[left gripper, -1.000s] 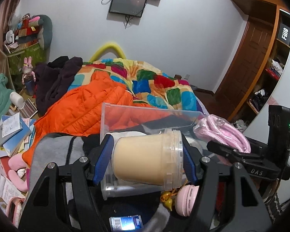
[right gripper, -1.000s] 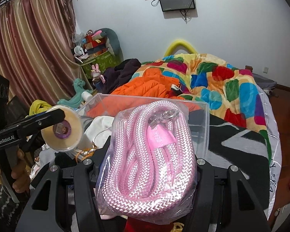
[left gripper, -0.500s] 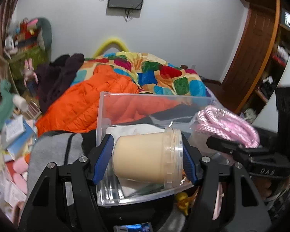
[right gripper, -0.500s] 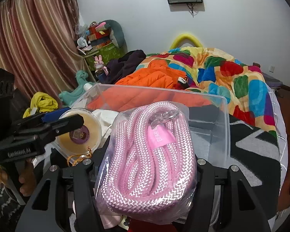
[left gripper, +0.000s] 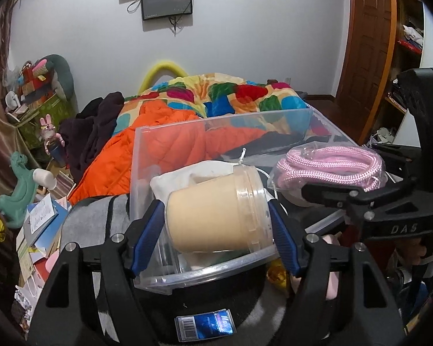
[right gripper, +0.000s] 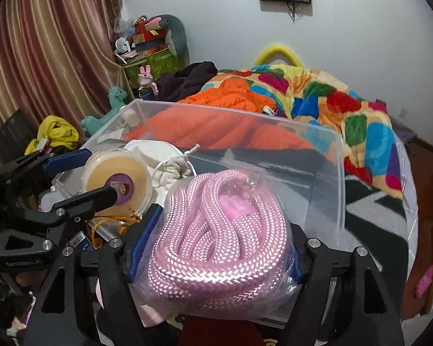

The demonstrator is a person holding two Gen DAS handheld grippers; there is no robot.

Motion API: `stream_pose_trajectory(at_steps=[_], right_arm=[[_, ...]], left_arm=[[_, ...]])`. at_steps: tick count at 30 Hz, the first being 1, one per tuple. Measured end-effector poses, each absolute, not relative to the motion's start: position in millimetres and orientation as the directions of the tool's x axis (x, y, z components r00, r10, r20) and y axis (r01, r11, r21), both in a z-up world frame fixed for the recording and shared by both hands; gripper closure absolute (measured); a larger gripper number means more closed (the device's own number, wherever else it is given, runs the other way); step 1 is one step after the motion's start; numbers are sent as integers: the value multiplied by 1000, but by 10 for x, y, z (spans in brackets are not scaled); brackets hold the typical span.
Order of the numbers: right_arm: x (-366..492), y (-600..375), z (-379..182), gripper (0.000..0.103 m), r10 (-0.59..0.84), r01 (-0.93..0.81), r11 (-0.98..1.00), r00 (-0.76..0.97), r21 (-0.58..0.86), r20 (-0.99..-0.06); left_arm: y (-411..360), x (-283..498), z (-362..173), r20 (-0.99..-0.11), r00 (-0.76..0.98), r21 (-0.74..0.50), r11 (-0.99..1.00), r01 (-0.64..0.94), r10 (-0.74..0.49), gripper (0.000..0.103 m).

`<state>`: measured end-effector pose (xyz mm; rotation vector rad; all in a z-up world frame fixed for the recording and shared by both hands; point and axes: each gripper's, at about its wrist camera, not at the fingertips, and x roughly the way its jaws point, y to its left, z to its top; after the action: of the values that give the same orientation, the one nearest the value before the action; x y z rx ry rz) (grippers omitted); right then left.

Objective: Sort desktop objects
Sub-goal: 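Carry the pink rope bag and beige jar over the clear box with both tools, then release the pink rope bag into the box while left tool releases the beige jar, then grasp the green glass bottle with right tool while left tool grasps the blue Max card box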

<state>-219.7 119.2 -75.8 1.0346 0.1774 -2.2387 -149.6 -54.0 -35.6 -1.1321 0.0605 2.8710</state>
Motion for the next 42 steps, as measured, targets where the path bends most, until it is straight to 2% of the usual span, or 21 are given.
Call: stream_pose_trajectory(at_steps=[6,14,18,21,22,24,30,35,42], right_arm=[[-2183,1283,-734,31,-453,615,-787,-523,47,-722],[-2070,1307,-672,28,-447,614,-788,-514,49,-733],[-1938,1425,-505,23,-496,604,-790,-523,109,-693],[-1839,1450,-402,22,-524,608,-782,-523,136,-672],[-1776,1462,-359,22,-517,602,-789,-542,123,-662],[-1669,1477,-298,22,-475,570,-819,-606,67,-638],[-1353,1524,-210,17,-453,541,-841,-680,23,-576],[-1179,1622,-343,17,-456,477,-870,-689,121,-563],[-967,1893,-549,17,-429,384,-900,-700,206,-571]], left_arm=[[-525,-1500,-333,-715,-695,-40,-996,-79,84,31],[-508,-1395,-298,-712,-698,-45,-997,-65,78,30],[-488,-1312,-172,-684,-726,-43,-997,-68,79,16],[-395,-1191,-56,-646,-762,7,-998,-61,42,16],[-371,-1153,-27,-634,-773,25,-998,-57,28,15],[-306,-1044,42,-602,-798,66,-997,-40,-7,7],[-218,-764,196,-541,-840,110,-993,-33,-32,5],[-191,-550,159,-497,-865,126,-992,4,-66,4],[-245,-353,-85,-515,-854,91,-995,37,-79,4]])
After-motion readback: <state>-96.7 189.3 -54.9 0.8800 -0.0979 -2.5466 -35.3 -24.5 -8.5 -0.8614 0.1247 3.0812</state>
